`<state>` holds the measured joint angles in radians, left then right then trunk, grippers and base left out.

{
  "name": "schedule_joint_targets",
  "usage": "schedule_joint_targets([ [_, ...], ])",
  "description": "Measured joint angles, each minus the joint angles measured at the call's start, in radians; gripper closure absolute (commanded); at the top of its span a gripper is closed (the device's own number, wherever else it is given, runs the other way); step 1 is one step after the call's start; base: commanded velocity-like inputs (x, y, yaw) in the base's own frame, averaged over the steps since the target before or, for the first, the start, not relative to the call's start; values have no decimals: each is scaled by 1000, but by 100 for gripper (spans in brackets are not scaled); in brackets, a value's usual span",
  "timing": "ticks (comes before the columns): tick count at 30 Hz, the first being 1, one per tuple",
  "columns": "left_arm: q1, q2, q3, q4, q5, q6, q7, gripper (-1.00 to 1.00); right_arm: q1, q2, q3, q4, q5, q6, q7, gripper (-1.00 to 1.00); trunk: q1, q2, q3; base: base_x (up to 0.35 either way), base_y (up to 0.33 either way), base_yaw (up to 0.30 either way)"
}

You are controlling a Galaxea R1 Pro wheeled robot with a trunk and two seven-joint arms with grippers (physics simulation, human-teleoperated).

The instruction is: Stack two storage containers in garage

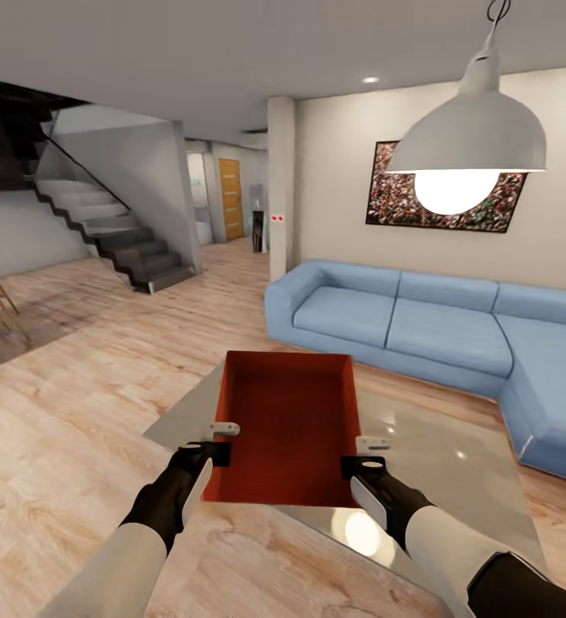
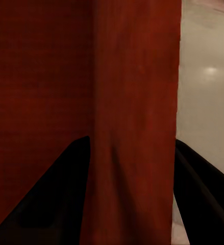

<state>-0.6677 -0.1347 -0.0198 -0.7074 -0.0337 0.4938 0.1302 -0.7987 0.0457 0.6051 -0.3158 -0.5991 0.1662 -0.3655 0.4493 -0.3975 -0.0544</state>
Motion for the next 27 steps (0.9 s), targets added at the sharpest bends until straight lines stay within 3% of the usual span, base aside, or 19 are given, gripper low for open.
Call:
schedule_joint_targets([
  [27,0,1,1,0,-1,0,-3,100,0,1,1,0,-1,0,-2,100,0,0,0,0,0,280],
])
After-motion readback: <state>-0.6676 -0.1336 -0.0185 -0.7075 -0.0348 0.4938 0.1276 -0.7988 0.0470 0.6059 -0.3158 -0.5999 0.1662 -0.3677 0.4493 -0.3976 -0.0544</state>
